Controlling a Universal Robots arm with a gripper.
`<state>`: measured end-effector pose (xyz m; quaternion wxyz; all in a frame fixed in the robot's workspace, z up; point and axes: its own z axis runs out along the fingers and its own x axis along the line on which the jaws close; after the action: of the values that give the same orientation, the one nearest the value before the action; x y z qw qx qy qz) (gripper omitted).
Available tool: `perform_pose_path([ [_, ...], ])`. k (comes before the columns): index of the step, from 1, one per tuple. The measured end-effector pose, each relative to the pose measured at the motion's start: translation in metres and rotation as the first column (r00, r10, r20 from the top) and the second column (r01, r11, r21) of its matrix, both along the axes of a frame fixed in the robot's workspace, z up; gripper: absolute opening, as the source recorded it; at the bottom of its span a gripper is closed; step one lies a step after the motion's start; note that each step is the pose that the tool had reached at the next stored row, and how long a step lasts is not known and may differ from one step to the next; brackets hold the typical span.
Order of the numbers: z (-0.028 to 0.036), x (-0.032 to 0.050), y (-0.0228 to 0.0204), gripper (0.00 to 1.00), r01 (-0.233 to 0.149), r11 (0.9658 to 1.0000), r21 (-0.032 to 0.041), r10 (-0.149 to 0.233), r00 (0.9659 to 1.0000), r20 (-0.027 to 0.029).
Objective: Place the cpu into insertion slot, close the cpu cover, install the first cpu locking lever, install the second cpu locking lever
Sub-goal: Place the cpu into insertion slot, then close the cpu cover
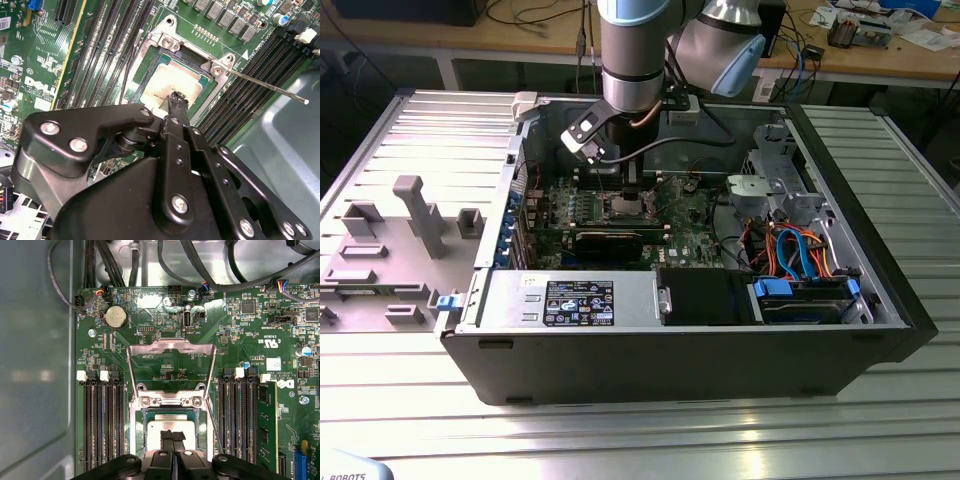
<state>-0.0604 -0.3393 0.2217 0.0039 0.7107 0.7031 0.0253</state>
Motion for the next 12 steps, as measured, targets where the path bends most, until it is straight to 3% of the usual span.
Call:
perform_pose_path([
  [12, 0.0, 0.0, 0.0, 0.11, 0.0, 1.0, 0.0, 0.0, 1.0, -0.0009],
])
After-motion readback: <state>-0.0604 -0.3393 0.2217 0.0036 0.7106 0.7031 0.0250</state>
